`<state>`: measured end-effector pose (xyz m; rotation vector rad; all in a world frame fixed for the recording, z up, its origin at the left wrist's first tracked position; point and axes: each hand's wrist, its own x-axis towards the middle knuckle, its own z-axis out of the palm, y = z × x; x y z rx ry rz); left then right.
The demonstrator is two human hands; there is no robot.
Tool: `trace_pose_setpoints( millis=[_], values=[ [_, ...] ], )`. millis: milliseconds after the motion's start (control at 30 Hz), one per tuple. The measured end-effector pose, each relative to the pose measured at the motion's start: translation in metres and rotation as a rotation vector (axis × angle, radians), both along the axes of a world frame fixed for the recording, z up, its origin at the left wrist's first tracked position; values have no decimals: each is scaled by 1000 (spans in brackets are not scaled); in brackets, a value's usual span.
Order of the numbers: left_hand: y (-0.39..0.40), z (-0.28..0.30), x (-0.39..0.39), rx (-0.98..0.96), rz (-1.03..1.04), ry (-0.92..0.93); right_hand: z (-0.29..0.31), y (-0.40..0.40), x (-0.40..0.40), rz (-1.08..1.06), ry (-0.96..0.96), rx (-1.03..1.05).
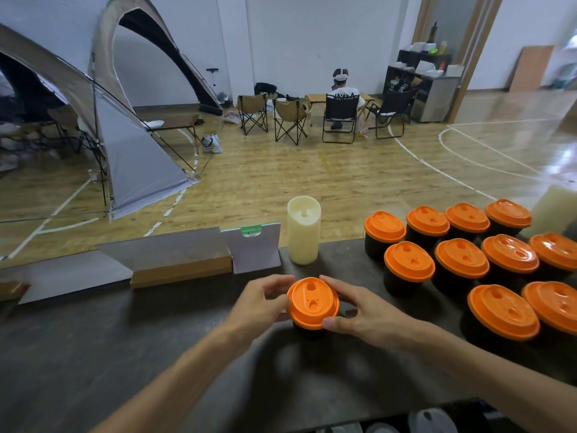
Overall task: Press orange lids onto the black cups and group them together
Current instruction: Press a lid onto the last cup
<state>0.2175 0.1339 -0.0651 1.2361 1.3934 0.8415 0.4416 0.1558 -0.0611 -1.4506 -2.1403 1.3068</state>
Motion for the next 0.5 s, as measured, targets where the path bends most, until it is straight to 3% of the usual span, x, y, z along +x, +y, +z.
trace_pose_setpoints(
  millis=[167,500],
  values=[
    [33,20,-5,-23,-167,248,0,1,0,0,-14,-10],
    [60,21,4,-50,-194,359,4,6,0,-2,-90,21]
  ],
)
